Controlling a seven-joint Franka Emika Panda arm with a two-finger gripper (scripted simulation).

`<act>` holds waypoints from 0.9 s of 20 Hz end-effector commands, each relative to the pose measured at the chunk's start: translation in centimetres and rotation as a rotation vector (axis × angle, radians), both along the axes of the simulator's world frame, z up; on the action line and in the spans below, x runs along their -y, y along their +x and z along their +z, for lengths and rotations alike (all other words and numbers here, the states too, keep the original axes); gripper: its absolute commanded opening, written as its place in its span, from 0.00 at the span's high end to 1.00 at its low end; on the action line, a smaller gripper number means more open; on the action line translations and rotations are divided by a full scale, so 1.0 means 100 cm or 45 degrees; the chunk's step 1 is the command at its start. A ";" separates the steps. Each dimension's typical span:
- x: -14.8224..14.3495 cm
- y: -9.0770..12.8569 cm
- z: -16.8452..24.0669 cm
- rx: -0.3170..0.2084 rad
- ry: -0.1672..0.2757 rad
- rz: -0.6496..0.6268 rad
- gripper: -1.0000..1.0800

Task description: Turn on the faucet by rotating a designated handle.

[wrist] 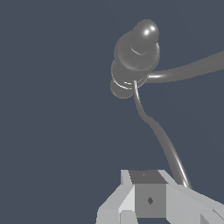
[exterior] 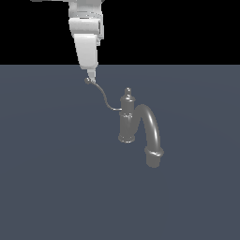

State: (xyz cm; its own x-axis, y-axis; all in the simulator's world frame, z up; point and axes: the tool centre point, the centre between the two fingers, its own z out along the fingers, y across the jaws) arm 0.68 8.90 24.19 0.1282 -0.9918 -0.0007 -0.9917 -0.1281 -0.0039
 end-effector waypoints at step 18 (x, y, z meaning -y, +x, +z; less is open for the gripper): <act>0.009 -0.057 0.000 -0.005 -0.002 -0.001 1.00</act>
